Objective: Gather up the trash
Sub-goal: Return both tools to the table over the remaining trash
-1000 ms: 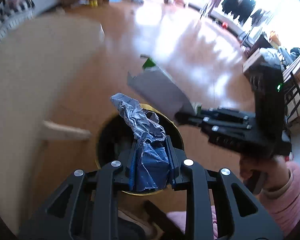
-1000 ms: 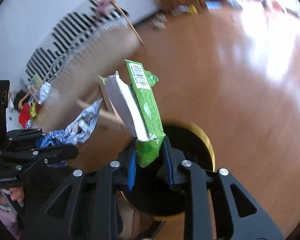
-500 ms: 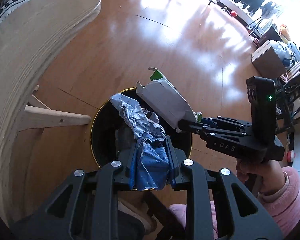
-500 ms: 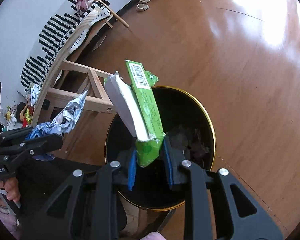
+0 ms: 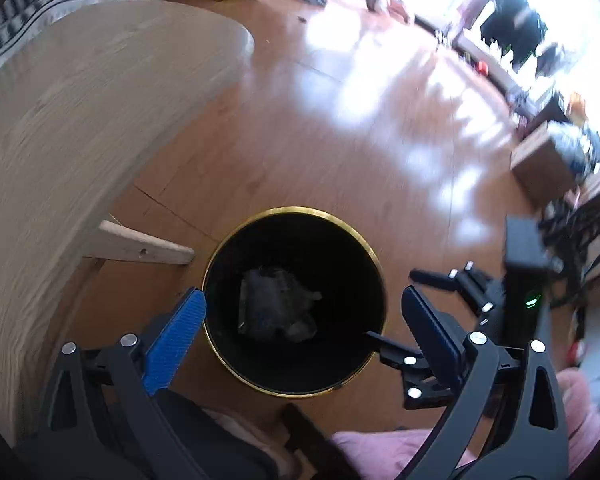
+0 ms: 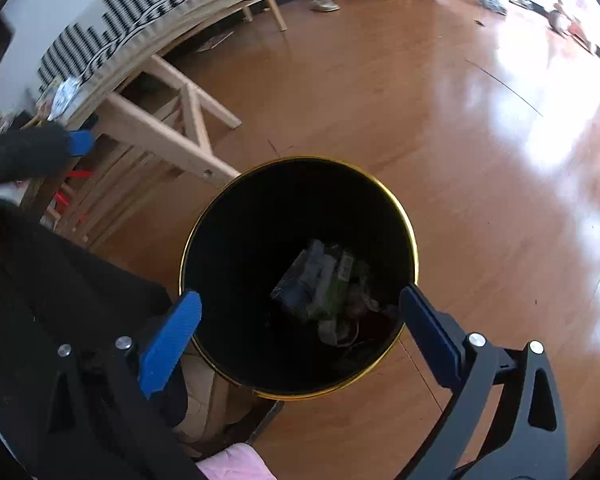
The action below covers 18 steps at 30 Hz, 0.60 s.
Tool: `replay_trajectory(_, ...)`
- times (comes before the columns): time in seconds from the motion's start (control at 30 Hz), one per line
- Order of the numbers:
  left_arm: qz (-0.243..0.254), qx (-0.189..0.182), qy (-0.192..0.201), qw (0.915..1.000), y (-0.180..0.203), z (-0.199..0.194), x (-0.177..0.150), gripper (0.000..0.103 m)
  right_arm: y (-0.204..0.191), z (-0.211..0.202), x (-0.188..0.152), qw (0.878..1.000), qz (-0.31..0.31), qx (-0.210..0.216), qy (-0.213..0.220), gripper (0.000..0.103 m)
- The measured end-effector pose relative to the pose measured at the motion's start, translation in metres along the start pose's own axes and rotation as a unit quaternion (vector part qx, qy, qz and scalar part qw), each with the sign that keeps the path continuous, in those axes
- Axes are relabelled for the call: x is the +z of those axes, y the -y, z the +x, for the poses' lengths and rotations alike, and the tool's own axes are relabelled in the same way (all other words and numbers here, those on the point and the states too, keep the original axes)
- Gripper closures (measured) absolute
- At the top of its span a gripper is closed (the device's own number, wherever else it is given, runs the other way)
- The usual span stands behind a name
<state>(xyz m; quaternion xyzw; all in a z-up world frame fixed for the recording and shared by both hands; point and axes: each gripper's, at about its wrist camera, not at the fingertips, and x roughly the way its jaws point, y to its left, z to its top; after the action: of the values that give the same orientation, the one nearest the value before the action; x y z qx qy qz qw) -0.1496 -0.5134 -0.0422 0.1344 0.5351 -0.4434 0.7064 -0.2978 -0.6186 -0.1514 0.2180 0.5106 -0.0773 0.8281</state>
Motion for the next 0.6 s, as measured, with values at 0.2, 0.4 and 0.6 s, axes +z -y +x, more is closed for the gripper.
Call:
replay_trajectory(0.2,-0.061,-0.012,0.146,0.9873,-0.062,-0.120,0.005,0.006,-0.001,0.004,0.018,0.997,0.004,-0.073,-0.001,0.007)
replay_trajectory(0.4,-0.179,0.147,0.218,0.9481,-0.211,-0.224,-0.060,0.006,-0.015,-0.006,0.061,0.997,0.055,-0.043,0.043,0.007)
replay_trajectory(0.6,-0.320,0.283,0.186,0.8849,-0.368,-0.280,-0.149,0.006,-0.088,-0.015,0.132,0.996,0.012,0.005,0.092,0.007)
